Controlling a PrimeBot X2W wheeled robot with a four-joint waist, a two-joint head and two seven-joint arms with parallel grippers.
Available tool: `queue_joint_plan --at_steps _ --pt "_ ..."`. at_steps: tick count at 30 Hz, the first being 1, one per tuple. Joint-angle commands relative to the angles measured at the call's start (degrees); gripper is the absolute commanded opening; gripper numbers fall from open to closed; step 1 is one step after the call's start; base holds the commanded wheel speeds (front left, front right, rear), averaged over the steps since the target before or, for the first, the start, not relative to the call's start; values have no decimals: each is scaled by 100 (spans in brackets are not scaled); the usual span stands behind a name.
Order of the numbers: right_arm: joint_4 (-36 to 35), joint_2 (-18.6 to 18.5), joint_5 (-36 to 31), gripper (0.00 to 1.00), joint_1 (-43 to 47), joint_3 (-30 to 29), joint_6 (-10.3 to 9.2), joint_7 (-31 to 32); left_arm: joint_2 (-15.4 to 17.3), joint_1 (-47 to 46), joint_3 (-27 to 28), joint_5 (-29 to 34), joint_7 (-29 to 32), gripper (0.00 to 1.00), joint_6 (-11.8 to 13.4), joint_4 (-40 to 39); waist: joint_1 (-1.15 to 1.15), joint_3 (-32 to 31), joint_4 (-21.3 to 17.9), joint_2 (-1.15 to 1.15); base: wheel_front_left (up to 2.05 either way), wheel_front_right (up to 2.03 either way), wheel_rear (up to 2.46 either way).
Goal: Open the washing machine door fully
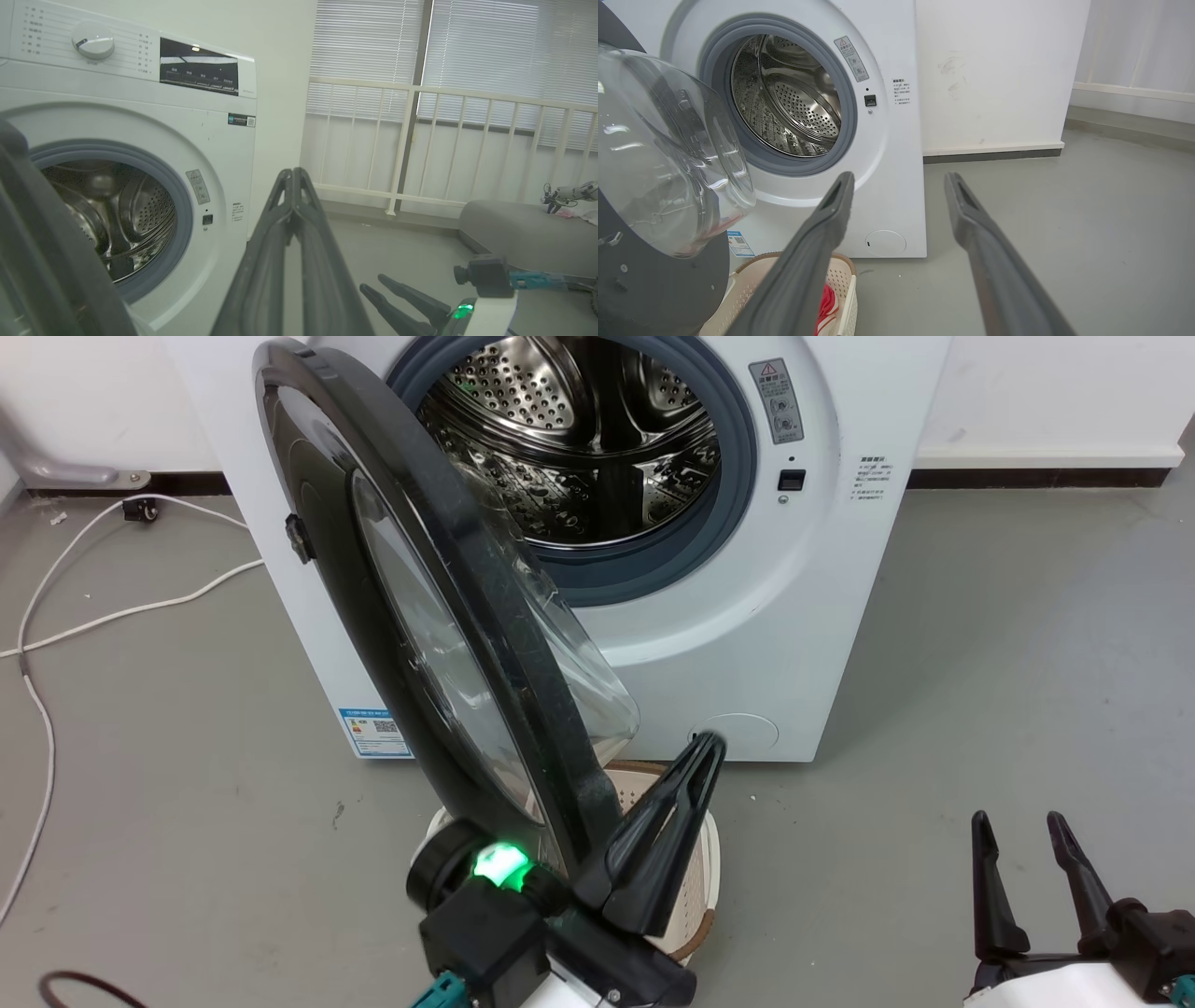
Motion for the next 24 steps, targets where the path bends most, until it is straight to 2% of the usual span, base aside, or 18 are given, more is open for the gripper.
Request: queue_joint_plan --at_steps 1,5,8,15,24 --pt "5 17 20 100 8 35 -3 -9 40 145 16 -35 73 0 76 111 0 0 1 0 0 0 0" --pt "15 16 50 100 11 86 -3 -5 56 458 81 -101 164 0 280 437 0 19 8 0 0 0 0" --pt "23 16 75 100 11 96 -3 2 61 524 124 -148 131 0 337 635 0 42 38 0 0 0 0" --pt "32 16 97 100 -90 167 -3 23 52 221 238 -196 30 0 351 1137 0 96 26 0 0 0 0" --pt "103 16 168 100 -131 230 -3 9 28 -16 441 -194 -184 0 620 1513 0 167 -100 0 0 0 0"
